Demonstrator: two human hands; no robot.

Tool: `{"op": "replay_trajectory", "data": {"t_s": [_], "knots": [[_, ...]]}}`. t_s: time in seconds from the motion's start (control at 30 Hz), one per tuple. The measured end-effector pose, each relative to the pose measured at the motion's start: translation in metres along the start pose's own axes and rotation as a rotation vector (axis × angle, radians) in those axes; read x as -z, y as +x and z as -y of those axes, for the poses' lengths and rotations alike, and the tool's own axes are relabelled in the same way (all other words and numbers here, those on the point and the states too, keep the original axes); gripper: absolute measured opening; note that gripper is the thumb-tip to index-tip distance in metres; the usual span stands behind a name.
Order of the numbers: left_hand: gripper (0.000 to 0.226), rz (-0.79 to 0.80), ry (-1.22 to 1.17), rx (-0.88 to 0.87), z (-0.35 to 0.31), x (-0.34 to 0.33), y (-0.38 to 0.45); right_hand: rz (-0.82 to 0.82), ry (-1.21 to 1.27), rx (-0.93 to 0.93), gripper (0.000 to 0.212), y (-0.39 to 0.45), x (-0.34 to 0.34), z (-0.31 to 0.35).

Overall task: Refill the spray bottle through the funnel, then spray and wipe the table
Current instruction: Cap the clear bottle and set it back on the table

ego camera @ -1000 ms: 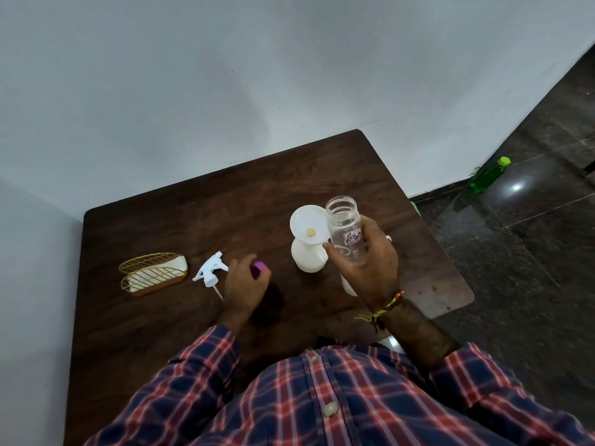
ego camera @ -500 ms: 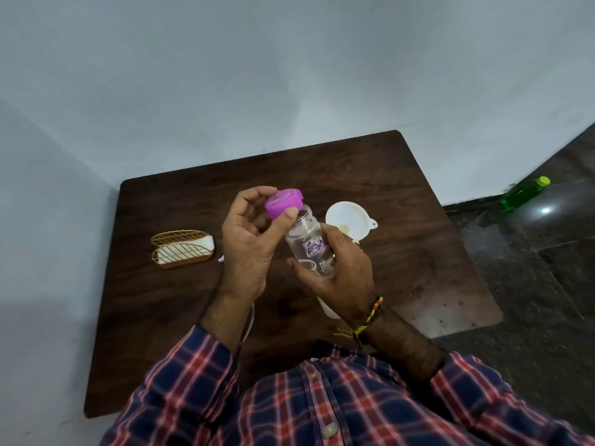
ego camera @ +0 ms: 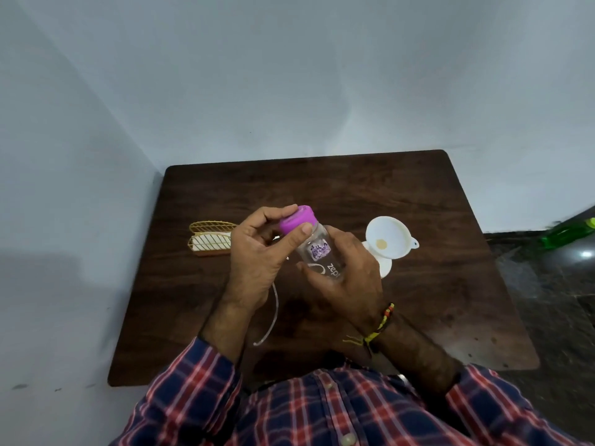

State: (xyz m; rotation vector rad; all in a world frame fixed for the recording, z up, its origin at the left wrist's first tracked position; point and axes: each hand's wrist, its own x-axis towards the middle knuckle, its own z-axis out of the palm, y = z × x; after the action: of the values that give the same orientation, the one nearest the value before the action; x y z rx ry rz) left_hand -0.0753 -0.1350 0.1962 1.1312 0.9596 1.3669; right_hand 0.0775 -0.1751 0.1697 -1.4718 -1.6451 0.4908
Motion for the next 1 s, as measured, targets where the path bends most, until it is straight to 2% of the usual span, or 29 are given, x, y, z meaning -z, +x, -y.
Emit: {"op": "replay_trajectory", "data": {"t_s": [0.13, 0.27, 0.4, 0.53, 0.63, 0.7, 0.8, 0.9, 1.0], "knots": [[0.036, 0.140, -0.006, 0.004, -0.014, 0.015, 0.006, 0.209, 0.465, -0.105, 0.061, 0.009, 0.008, 0.001], [0.036, 0.271, -0.013, 0.024, -0.022, 0.022, 0.014, 0.345, 0.661, -0.147, 0.047, 0.018, 0.014, 0.004], [0.041, 0.252, -0.030, 0.010, -0.021, 0.017, 0.017, 0.345, 0.672, -0.123, 0.048, 0.023, 0.014, 0.005], [0.053, 0.144, -0.091, 0.035, -0.017, 0.014, 0.022, 0.299, 0.636, -0.099, 0.045, 0.029, 0.017, 0.004], [0.043, 0.035, -0.063, 0.038, -0.012, 0.019, 0.025, 0.260, 0.607, -0.091, 0.045, 0.031, 0.021, -0.001], [0.037, 0.062, -0.062, 0.024, -0.011, 0.018, 0.026, 0.258, 0.586, -0.080, 0.048, 0.031, 0.021, -0.003], [0.046, 0.102, -0.026, 0.042, -0.010, 0.014, 0.028, 0.258, 0.579, -0.060, 0.050, 0.030, 0.017, -0.003], [0.047, 0.005, -0.021, 0.101, -0.007, 0.016, 0.026, 0.249, 0.569, -0.046, 0.050, 0.031, 0.017, -0.004], [0.041, -0.053, 0.005, 0.087, -0.007, 0.019, 0.022, 0.243, 0.532, -0.042, 0.053, 0.032, 0.018, -0.006]]}}
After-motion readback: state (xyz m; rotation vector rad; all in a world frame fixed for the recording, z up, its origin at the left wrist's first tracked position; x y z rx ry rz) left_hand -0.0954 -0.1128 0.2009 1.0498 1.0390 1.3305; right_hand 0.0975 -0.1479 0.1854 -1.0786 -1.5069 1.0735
